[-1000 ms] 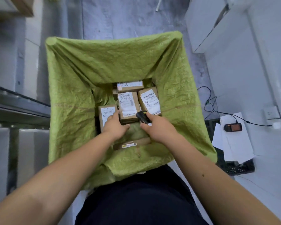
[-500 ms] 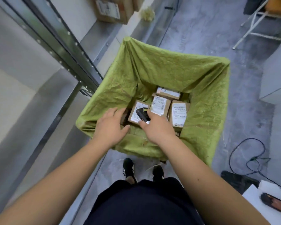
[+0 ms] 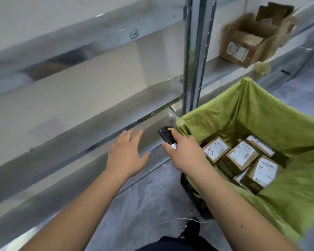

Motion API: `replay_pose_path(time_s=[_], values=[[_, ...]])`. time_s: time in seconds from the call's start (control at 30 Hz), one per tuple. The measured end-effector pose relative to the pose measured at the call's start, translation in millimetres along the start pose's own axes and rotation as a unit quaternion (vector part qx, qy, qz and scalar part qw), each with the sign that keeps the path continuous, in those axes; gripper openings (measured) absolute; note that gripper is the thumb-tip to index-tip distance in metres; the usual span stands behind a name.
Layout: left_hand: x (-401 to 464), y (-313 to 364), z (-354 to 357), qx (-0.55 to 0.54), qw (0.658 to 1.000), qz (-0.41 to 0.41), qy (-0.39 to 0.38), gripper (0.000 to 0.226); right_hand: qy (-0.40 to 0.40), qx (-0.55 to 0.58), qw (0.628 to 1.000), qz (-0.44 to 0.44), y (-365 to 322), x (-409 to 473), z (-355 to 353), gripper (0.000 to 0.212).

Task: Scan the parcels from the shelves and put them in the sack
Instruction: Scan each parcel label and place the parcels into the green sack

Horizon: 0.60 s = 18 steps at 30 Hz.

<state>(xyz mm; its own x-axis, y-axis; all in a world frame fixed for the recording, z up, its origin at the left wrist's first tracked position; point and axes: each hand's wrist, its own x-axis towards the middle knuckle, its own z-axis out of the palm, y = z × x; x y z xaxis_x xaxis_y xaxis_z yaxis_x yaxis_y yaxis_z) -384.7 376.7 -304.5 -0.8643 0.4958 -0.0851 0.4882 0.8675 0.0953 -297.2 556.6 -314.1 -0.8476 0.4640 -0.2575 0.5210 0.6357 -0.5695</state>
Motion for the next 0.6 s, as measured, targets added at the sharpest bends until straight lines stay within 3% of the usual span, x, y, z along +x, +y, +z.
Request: replay_pose_path(time_s=[0.23,0.4,0.6], values=[[-103.5,-159.3,-41.1,-0.023,0.991,-0.127,0.035,0.091,-0.046,-0.075,0.987,-0.136,-145.6,-46.1,72.7,0.064],[-167.0,-259.8,-95.8,-0.009,0.983,-0.151,0.109,0.091,-0.044,-0.113,0.965,-0.233,-250.3,-89.4,105.1,0.061],[-214.1,-328.5,-159.1,-0.033,0.965,-0.182,0.185,0.089,-0.004,-0.137,0.938,-0.320,-351.3,-130.0,105.0,0.054]])
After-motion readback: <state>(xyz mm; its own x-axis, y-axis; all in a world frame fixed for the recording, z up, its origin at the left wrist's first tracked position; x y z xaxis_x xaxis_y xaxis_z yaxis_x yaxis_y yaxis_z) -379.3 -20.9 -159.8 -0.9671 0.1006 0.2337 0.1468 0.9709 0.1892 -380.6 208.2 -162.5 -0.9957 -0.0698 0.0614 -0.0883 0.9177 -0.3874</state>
